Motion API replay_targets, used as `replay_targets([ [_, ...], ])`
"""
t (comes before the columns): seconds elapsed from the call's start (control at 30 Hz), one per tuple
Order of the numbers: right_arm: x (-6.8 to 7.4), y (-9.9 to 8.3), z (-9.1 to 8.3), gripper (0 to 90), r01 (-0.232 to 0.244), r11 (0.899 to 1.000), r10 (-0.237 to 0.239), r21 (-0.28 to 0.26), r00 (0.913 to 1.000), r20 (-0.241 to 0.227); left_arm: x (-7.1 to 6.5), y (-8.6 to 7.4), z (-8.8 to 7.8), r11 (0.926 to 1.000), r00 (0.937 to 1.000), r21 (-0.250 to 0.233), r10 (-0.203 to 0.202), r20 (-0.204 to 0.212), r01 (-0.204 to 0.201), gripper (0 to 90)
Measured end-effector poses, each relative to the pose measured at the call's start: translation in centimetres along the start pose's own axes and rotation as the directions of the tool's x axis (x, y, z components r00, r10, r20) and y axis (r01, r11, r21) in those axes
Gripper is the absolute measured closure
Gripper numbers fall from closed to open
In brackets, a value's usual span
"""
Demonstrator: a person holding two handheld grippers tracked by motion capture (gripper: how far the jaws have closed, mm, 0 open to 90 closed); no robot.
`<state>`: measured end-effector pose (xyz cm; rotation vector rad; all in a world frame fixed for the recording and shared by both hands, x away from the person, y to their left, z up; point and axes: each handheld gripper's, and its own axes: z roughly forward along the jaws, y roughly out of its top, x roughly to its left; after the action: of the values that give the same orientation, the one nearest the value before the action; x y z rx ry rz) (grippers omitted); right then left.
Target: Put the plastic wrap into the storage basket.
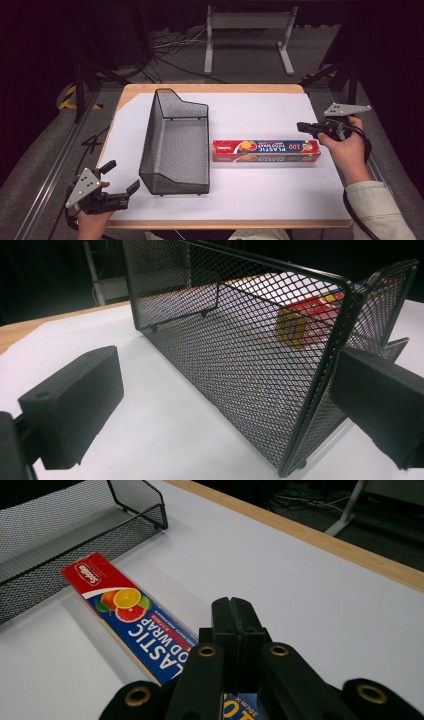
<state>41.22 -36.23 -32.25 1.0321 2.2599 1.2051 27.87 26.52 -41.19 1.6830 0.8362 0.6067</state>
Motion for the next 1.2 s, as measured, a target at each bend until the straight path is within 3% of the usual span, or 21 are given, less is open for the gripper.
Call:
replay_targets([
  [0.17,-0.6,0.3,0.8,90.0,-0.016,0.999,0.015,0.039,0.9998,0.015,-0.1,0.0,0.1,1.0000,1.0000,-0.002,-0.003,0.000,0.003,1.9],
  [0.4,-1.8,0.3,3.3,90.0,-0.023,0.988,0.019,0.151,0.9994,0.028,-0.1,0.0,0.1,1.0000,1.0000,0.002,0.004,0.003,-0.004,1.8],
  [0.47,-2.0,0.4,4.0,90.0,-0.027,0.982,0.022,0.187,0.9993,0.031,-0.1,0.0,0.1,1.0000,1.0000,0.001,0.001,0.003,-0.001,1.8],
  [0.57,-2.2,0.5,4.8,90.0,-0.071,0.968,0.060,0.240,0.9968,0.051,-0.1,0.0,0.1,1.0000,1.0000,0.001,0.000,0.003,0.000,1.8],
  [1.07,-3.6,-1.5,7.9,90.0,-0.162,0.931,0.134,0.326,0.9852,0.107,0.0,0.0,0.0,1.0000,1.0000,0.001,0.004,0.000,-0.004,1.8],
  [1.2,-4.4,-2.3,8.3,90.0,-0.192,0.912,0.155,0.363,0.9796,0.127,0.0,0.0,0.0,1.0000,1.0000,0.000,0.000,0.000,0.000,1.8],
])
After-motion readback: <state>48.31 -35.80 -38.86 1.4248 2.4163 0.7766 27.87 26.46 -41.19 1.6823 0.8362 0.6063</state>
